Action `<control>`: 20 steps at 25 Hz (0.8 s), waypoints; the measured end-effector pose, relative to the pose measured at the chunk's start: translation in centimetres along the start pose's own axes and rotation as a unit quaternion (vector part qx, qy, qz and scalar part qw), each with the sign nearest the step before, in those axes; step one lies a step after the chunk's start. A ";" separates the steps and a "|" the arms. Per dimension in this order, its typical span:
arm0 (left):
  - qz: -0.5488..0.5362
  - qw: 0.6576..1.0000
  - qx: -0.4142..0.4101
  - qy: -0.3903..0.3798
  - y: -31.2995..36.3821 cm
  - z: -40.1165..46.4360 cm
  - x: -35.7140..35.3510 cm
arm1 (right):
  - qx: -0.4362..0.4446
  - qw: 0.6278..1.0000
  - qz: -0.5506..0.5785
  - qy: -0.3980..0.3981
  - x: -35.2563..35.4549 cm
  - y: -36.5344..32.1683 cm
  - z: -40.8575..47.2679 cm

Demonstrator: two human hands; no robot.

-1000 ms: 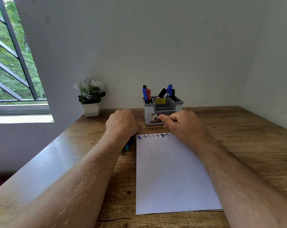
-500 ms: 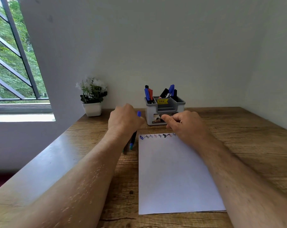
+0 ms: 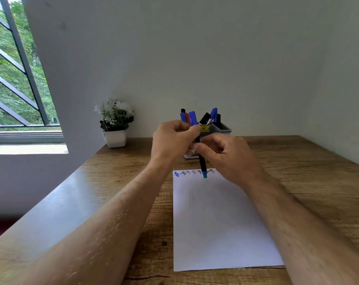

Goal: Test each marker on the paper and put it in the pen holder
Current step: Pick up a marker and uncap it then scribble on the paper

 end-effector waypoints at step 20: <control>-0.171 0.980 0.034 -0.098 -0.5 0.0 -0.6 | -0.008 0.998 -0.001 0.063 0.8 -0.3 -0.1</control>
Point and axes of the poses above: each hand's wrist, its own z-axis towards the middle knuckle, its own x-axis out of the back of the hand, y = z × x, the point moved 1 cm from there along z, towards the middle knuckle, and after that the axes turned 2 degrees about -y, right-handed, at the moved point
